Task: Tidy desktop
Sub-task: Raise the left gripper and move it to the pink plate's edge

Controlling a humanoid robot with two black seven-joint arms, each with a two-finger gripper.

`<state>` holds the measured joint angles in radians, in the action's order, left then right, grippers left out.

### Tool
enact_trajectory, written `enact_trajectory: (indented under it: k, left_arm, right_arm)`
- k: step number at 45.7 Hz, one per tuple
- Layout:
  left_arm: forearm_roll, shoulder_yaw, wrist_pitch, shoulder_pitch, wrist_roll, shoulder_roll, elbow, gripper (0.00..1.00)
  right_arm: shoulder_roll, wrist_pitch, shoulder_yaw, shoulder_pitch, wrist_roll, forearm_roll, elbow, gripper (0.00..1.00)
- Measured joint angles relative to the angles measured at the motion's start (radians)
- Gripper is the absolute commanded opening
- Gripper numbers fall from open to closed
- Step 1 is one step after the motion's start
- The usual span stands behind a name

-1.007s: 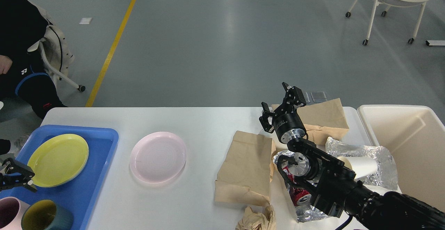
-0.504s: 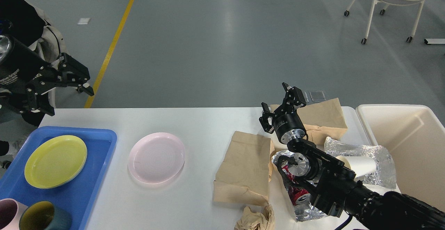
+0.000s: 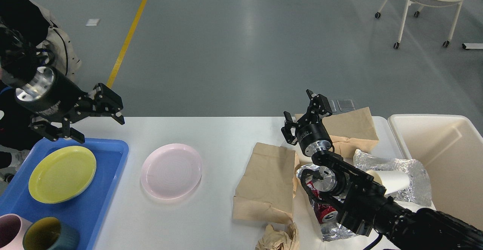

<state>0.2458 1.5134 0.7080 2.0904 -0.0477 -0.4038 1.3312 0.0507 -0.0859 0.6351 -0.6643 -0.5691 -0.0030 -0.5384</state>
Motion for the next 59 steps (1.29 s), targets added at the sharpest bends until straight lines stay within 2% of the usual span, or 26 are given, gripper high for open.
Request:
enact_trajectory:
  k: [6,19,35,59]
  left_arm:
    - [0.000,-0.006,-0.069,-0.089,0.000,0.028,0.001,0.96]
    - [0.069,-0.059,-0.140,-0.230,-0.002,0.045,0.003,0.96]
    - [0.112,-0.166,-0.359,-0.405,-0.001,0.055,0.002,0.96]
    - [0.118,-0.222,-0.670,-0.556,0.003,0.119,-0.002,0.95]
  right_arm:
    - [0.000,0.000,0.000,0.000,0.000,0.000,0.000,1.00]
    - [0.000,0.000,0.000,0.000,0.000,0.000,0.000,1.00]
    - [0.000,0.000,0.000,0.000,0.000,0.000,0.000,1.00]
    - [0.000,0.000,0.000,0.000,0.000,0.000,0.000,1.00]
